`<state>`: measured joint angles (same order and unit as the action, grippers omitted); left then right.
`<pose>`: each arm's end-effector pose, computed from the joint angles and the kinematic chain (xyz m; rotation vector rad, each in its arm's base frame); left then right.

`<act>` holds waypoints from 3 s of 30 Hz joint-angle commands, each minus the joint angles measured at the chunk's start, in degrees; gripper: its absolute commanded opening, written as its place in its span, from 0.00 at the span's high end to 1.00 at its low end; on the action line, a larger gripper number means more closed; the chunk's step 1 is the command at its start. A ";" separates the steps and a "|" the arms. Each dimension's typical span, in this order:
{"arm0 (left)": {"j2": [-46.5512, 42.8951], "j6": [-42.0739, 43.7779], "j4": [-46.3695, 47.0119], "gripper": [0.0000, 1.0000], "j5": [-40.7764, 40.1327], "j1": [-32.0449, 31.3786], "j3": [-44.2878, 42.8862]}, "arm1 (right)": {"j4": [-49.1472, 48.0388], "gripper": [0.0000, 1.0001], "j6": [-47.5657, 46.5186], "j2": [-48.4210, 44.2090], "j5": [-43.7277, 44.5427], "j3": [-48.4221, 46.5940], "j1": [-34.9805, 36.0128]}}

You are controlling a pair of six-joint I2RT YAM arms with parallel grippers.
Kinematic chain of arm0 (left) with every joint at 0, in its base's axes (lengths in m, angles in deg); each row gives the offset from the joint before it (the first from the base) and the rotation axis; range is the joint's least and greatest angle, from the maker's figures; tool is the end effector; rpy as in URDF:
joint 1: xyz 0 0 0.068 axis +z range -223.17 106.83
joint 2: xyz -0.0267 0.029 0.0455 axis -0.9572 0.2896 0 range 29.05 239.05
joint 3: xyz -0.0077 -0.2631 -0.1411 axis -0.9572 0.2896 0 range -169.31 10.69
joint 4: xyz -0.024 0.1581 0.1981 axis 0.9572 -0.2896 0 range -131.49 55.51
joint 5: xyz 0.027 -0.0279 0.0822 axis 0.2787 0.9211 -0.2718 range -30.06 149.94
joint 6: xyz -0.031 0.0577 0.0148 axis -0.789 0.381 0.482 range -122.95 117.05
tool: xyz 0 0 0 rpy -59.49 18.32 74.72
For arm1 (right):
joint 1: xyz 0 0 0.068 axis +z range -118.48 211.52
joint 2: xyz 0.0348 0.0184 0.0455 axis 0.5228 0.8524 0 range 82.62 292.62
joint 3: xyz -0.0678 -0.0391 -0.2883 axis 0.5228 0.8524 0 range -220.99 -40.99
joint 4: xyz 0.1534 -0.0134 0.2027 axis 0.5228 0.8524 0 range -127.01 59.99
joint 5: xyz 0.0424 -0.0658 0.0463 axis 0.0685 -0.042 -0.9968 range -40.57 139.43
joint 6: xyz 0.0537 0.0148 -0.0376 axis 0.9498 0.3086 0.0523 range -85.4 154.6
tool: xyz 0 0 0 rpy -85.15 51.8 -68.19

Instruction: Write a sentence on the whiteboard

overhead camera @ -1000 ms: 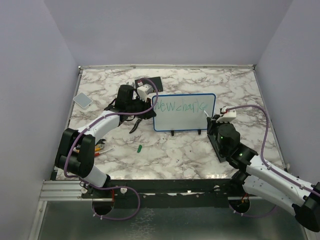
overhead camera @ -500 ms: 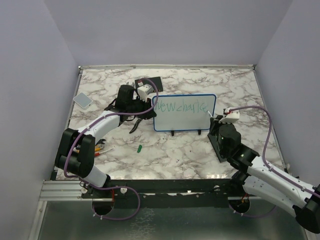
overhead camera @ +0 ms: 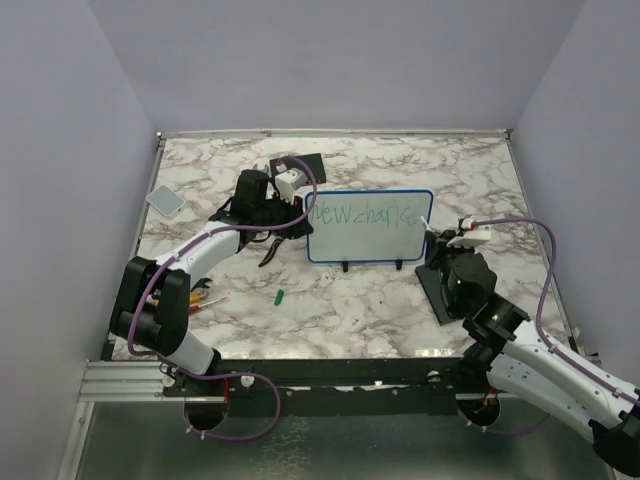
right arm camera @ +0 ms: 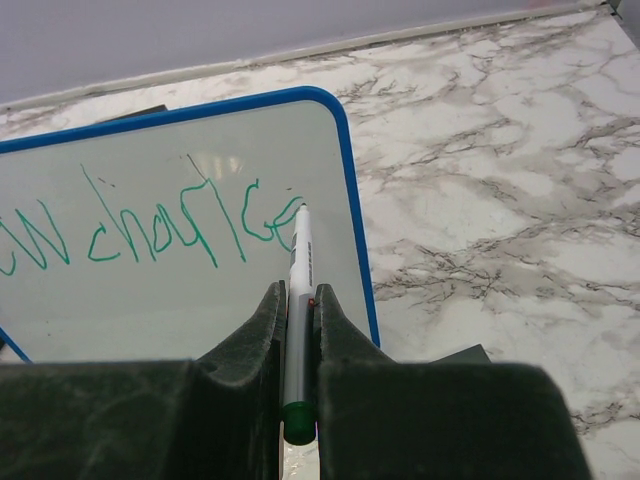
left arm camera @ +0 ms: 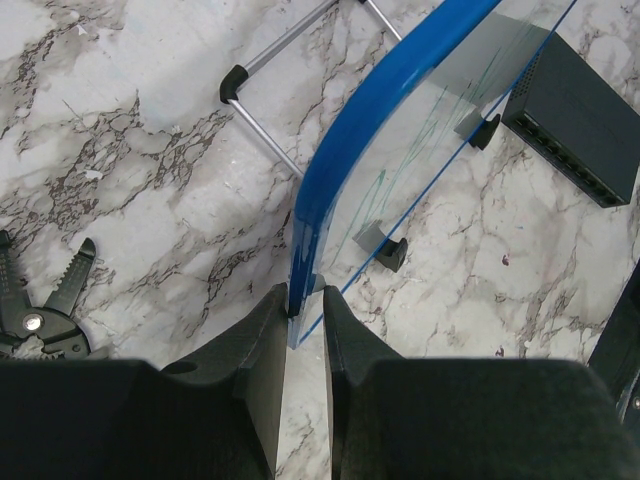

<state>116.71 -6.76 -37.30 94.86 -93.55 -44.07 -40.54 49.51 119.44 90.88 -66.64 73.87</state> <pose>0.3044 -0.1458 0.2564 0.6615 2.1050 -0.9039 0.1313 0.0716 0.2853 0.1340 1.6673 0.1381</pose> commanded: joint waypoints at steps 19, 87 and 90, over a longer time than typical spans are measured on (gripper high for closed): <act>-1.70 0.31 0.44 0.79 -0.20 -0.43 -0.94 | -8.66 0.99 -5.47 4.35 4.02 -1.31 -2.03; -2.04 -0.07 0.45 0.79 -1.63 -0.47 -1.00 | 3.42 0.99 2.12 5.73 -4.13 -1.98 -3.24; -2.05 -0.30 0.44 0.79 -1.78 -0.54 -1.05 | 7.36 0.99 2.81 3.45 -4.13 -2.65 -3.24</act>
<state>116.38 -6.80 -37.32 94.79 -93.94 -44.07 -37.92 51.52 125.86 87.01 -67.21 70.81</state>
